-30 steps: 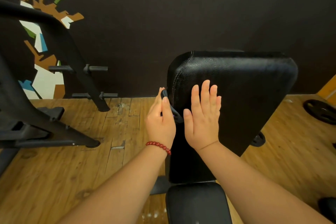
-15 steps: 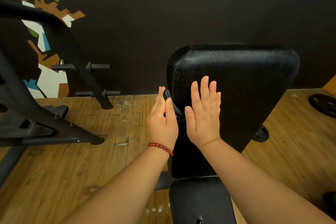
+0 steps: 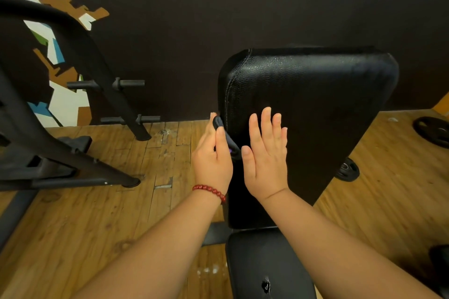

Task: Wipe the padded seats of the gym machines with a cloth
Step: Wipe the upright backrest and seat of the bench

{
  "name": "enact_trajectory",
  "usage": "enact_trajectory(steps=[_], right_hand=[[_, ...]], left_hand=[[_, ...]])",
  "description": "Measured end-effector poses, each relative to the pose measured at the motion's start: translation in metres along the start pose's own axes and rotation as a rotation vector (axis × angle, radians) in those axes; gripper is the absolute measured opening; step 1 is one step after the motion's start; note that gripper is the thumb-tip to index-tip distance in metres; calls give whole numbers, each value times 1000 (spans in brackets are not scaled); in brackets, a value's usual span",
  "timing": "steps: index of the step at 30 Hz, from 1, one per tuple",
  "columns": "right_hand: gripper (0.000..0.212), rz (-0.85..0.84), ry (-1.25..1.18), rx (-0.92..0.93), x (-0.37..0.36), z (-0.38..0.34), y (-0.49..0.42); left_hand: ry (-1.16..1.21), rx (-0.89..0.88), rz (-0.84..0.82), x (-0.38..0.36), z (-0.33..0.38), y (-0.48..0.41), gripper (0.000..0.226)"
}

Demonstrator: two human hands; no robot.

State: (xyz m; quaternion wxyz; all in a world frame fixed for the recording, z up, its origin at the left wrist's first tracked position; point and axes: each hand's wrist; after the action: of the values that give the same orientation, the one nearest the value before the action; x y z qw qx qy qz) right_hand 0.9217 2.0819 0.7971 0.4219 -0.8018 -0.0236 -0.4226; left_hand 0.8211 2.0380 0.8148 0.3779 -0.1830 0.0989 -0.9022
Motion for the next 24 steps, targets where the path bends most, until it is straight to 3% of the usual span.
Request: enact_trajectory(steps=[6, 14, 21, 24], right_hand=[[53, -9, -31, -2, -2, -1, 5], [54, -94, -19, -9, -11, 3, 22], [54, -66, -8, -20, -16, 4, 22], [54, -56, -18, -25, -19, 2, 22]], left_hand=[[117, -84, 61, 4, 28, -11, 40], [24, 15, 43, -4, -4, -2, 39], [35, -91, 50, -6, 6, -2, 37], [-6, -38, 25, -8, -14, 0, 34]])
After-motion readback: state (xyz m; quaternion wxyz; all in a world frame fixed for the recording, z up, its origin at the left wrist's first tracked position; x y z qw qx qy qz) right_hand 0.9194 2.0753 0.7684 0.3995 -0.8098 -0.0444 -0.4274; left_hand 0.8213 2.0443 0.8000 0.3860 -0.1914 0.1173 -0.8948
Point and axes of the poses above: each hand's wrist, its own y-axis away from the middle knuckle, its own x-axis out of the back of the hand, z = x × y, and after that the axes turned 1 degree about -z, right-handed
